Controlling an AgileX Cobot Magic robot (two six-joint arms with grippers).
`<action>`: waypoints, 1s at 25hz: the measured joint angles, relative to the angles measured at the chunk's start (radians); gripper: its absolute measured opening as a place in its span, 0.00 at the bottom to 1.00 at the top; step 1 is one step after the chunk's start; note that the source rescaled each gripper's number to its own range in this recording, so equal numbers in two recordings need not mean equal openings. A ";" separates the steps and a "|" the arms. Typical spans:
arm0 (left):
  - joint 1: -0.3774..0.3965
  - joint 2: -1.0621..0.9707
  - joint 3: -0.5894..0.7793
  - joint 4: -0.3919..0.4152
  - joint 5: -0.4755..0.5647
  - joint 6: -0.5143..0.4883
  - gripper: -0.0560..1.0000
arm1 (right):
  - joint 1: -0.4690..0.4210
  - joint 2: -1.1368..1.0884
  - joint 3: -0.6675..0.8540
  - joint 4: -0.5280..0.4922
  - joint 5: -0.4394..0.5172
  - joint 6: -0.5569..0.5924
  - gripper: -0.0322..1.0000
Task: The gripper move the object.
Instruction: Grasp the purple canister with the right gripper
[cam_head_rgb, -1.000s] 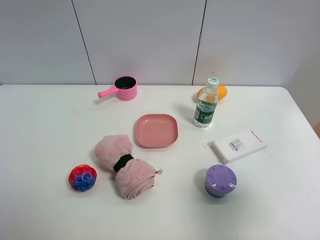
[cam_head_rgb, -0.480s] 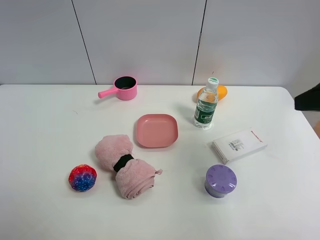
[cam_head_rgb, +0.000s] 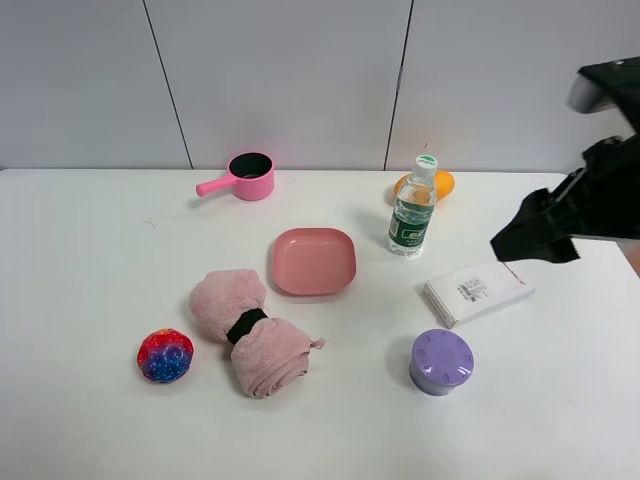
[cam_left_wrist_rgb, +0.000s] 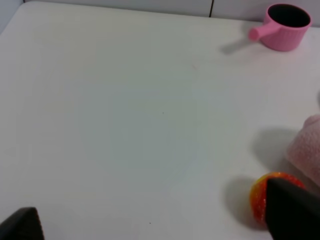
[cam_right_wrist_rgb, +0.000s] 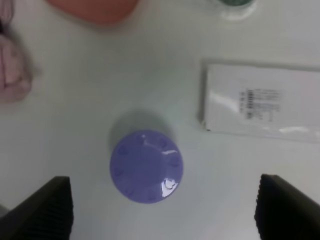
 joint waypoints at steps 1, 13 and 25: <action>0.000 0.000 0.000 0.000 0.000 0.000 1.00 | 0.031 0.026 -0.005 -0.023 -0.001 0.019 0.10; 0.000 0.000 0.000 0.000 0.001 -0.001 1.00 | 0.151 0.267 -0.031 -0.186 -0.033 0.209 0.97; 0.000 0.000 0.000 0.000 0.001 0.000 1.00 | 0.231 0.383 -0.007 -0.143 -0.061 0.182 0.97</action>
